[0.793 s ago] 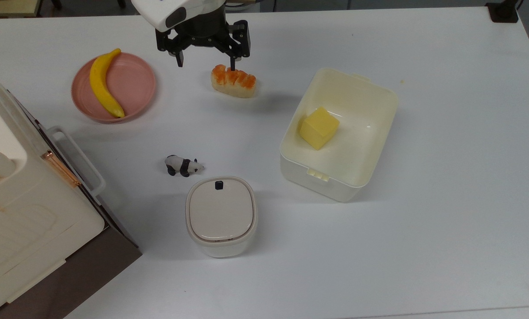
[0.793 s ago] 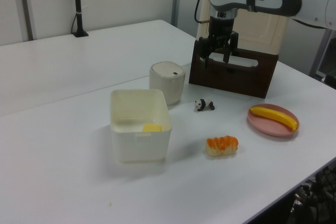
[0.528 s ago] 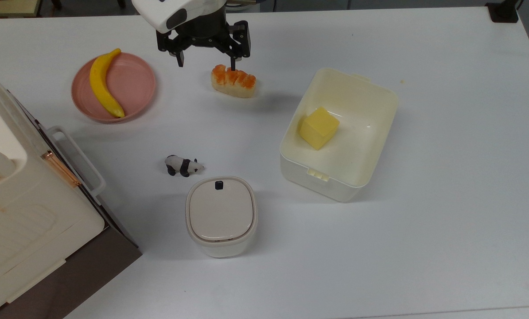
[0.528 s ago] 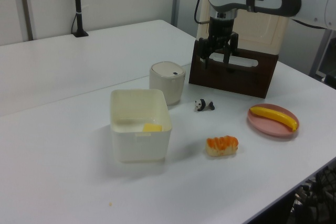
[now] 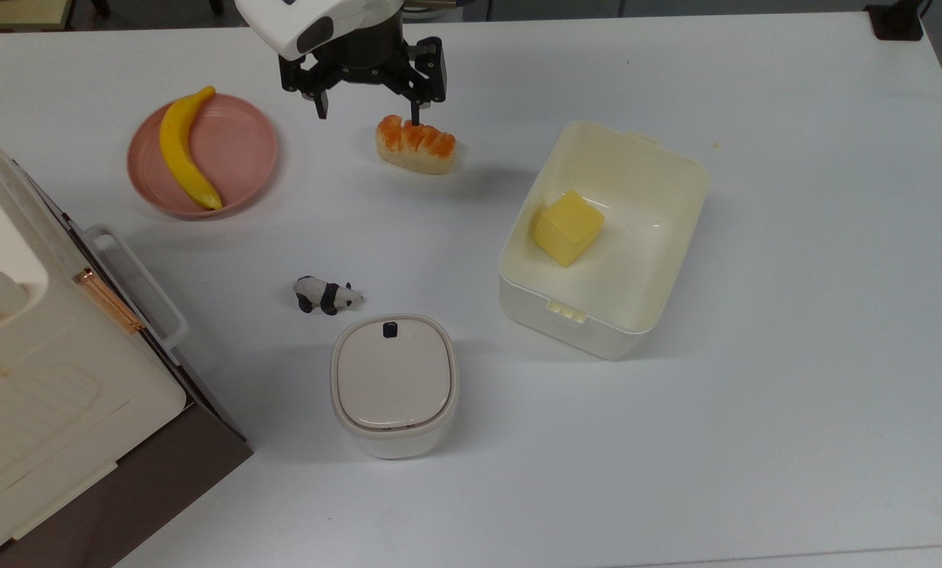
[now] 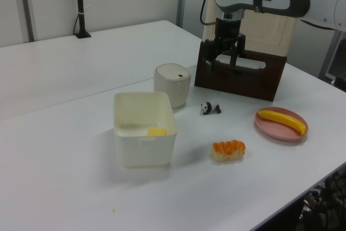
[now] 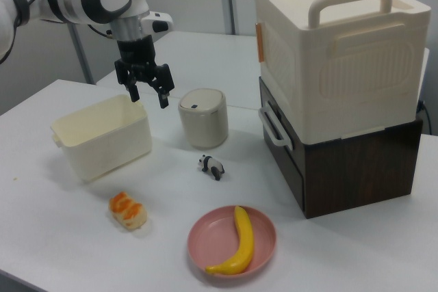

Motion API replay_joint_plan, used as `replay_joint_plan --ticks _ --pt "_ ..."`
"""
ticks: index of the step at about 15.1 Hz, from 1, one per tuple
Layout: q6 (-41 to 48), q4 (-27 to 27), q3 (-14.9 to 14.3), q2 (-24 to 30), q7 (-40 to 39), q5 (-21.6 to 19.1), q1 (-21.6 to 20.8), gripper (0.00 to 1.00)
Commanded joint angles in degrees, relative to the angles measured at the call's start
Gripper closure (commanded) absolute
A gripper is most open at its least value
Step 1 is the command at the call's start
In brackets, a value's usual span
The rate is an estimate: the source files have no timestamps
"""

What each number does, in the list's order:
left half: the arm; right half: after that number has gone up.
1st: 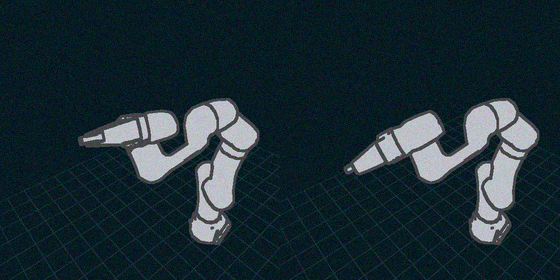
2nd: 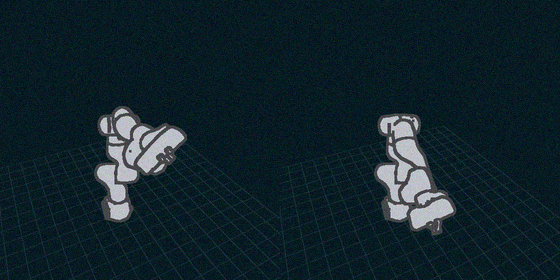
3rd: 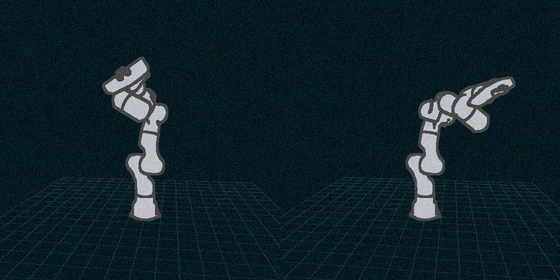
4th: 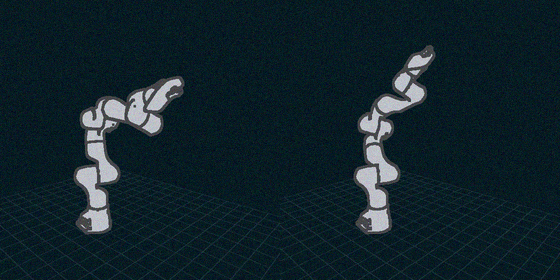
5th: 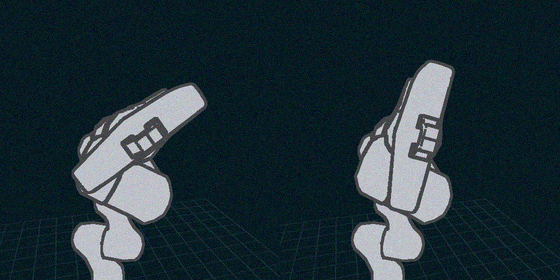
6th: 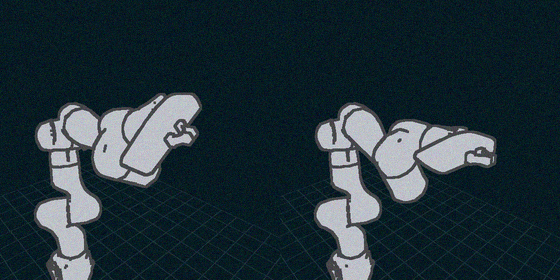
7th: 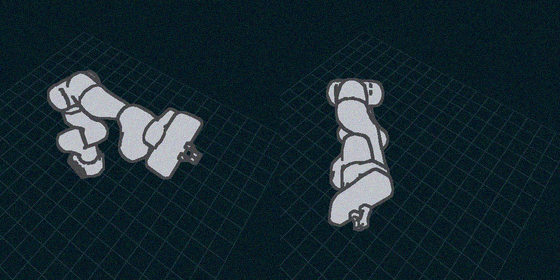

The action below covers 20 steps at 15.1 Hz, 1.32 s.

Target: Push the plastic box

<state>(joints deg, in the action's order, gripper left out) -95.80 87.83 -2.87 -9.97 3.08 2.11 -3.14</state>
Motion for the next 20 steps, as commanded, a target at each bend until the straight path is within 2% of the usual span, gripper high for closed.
replay_joint_plan --ticks 1,4,6,7,8,11,16,18,20 --pt "1.1 1.1 0.5 0.9 0.4 1.2 -0.2 0.00" --pt "1.1 1.1 0.5 0.7 0.4 1.2 -0.5 0.00" --pt "1.0 1.1 0.9 0.4 -2.4 1.1 -0.5 0.00" --pt "1.1 1.1 1.3 -0.2 -6.6 1.1 -1.0 0.00" --pt "1.1 2.3 1.3 -0.3 -14.2 1.0 -2.8 0.00" --pt "0.9 3.1 1.2 -1.6 -24.1 1.2 -7.0 0.00" --pt "0.4 3.2 0.5 -5.1 -47.2 1.8 -9.5 0.00" --pt "-0.1 3.1 0.5 -6.5 -51.5 4.4 -10.6 0.00" --pt "-2.8 3.9 0.5 -7.7 -51.9 6.2 -12.4 0.00"
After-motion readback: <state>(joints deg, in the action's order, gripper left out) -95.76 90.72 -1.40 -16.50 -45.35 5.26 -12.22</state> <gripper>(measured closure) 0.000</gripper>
